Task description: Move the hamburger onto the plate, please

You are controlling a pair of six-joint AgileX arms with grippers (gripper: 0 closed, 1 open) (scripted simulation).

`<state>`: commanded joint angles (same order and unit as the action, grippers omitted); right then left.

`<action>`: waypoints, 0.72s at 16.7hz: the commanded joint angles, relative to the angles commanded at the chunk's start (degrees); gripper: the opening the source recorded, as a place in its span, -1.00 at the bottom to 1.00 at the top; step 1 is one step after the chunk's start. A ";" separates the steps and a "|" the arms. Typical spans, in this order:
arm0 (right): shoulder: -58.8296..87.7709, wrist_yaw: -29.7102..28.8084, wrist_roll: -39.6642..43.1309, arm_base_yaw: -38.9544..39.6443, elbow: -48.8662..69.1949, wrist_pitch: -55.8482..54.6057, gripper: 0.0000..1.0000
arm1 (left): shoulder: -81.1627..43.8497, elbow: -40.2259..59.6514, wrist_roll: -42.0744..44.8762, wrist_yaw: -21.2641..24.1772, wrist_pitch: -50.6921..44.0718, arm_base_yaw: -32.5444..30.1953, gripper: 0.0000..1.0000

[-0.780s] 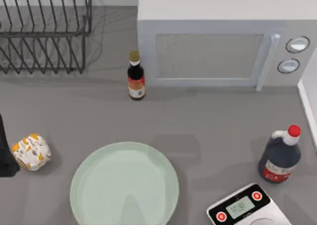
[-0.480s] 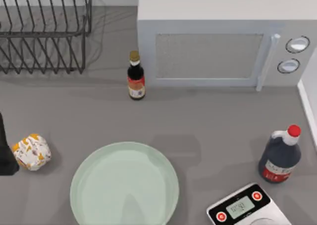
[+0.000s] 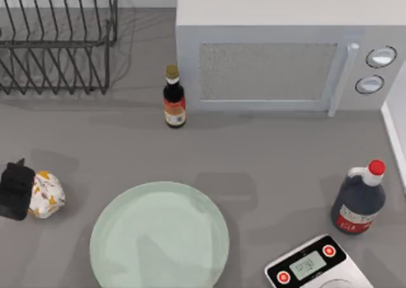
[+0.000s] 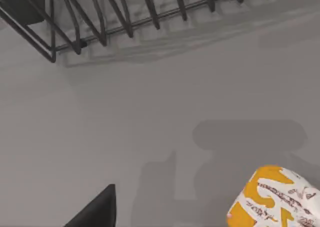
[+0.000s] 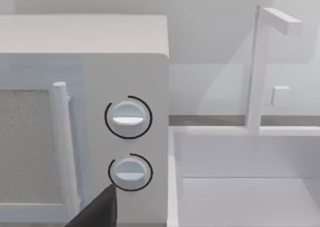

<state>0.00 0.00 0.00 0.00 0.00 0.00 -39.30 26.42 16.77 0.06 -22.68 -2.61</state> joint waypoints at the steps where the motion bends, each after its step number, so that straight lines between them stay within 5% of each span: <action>1: 0.00 0.00 0.00 0.00 0.00 0.00 1.00 | -6.29 3.44 2.24 0.03 -3.18 -0.36 1.00; 12: 0.00 0.00 0.00 0.00 0.00 0.00 1.00 | -55.32 34.26 21.84 0.07 -30.04 -3.32 1.00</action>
<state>0.00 0.00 0.00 0.00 0.00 0.00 -94.62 60.68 38.61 0.13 -52.73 -5.93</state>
